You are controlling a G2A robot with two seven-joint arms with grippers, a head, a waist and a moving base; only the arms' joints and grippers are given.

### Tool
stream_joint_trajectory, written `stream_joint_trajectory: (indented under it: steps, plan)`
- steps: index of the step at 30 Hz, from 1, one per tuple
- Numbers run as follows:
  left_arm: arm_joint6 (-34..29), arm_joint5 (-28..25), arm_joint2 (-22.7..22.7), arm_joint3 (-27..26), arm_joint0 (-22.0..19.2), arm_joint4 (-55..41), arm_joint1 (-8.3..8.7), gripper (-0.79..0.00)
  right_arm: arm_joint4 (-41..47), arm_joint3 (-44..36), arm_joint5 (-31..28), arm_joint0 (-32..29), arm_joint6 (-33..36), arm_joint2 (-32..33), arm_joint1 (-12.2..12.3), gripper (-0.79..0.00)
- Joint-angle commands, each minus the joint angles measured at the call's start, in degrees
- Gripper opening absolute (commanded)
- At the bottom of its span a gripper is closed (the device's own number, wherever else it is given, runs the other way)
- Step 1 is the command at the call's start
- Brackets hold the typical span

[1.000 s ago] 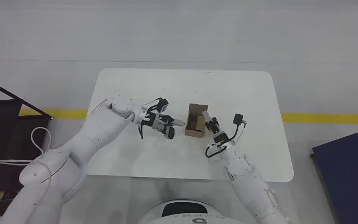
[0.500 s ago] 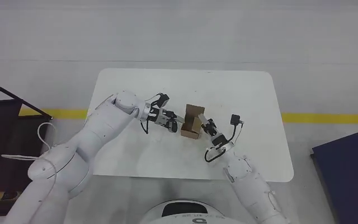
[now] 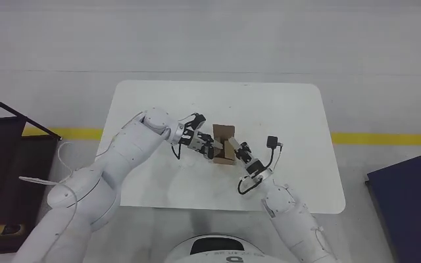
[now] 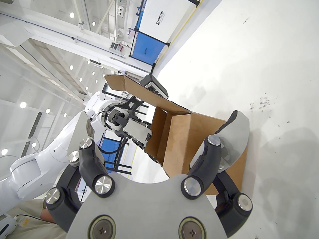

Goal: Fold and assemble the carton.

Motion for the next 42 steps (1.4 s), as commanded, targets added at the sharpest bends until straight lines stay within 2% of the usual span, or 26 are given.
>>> stream_joint_trajectory:
  steps: [1, 3, 4, 9, 12, 17, 23, 27, 32, 38, 42]
  plan:
    - [-0.77, -0.07, -0.03, 0.92, -0.07, 0.13, -0.49, -0.671, -0.03, -0.07, 0.05, -0.05, 0.01, -0.08, 0.03, 0.000]
    - [-1.64, -0.11, -0.03, 1.78, -0.13, 0.39, -0.98, -0.773, -0.17, -0.07, 0.13, -0.08, 0.07, -0.14, 0.07, 0.000]
    - [-1.80, -0.24, -0.09, 2.20, -0.16, 0.46, -1.22, -0.785, -0.22, -0.08, 0.12, -0.09, 0.11, -0.21, 0.08, 0.000]
    - [-3.08, -1.31, -1.00, 4.16, -0.64, 0.23, -1.97, -0.785, -0.24, -0.59, -0.62, 0.15, -0.56, -0.31, 0.13, 0.000]
    - [-3.83, -2.77, -2.31, 5.13, -1.47, -0.27, -1.80, -0.785, -0.13, -2.20, -2.27, 0.27, -3.80, 0.72, 0.16, 0.000]
    - [-5.86, -6.26, -5.88, 6.52, -3.29, -1.93, -0.23, -0.785, 1.28, -5.69, -6.82, -0.25, -12.92, 2.63, -0.07, 0.000]
    - [-7.68, -8.24, -10.39, 5.64, -4.40, -2.28, 2.97, -0.785, 2.35, -6.92, -9.27, 0.28, -15.20, 3.04, -0.25, 0.000]
    - [-7.71, -7.04, -12.75, 1.57, -4.00, -0.77, 5.17, -0.785, 1.92, -6.12, -9.18, 1.36, -15.10, 2.11, -0.48, 0.000]
    - [-5.71, -2.76, -14.97, -7.85, -2.13, 3.38, 7.77, -0.785, 1.38, -4.25, -9.05, 2.84, -15.42, 1.06, -0.80, 0.000]
    - [-4.69, 8.27, -15.05, -21.86, 0.79, 10.96, 9.85, -0.785, 0.47, -2.92, -8.91, 3.59, -16.93, 1.17, -0.99, 0.000]
    - [-4.72, 15.40, -13.51, -27.11, 1.87, 15.29, 10.16, -0.785, -1.51, -1.87, -6.92, 3.41, -17.33, 1.52, -0.98, 0.000]
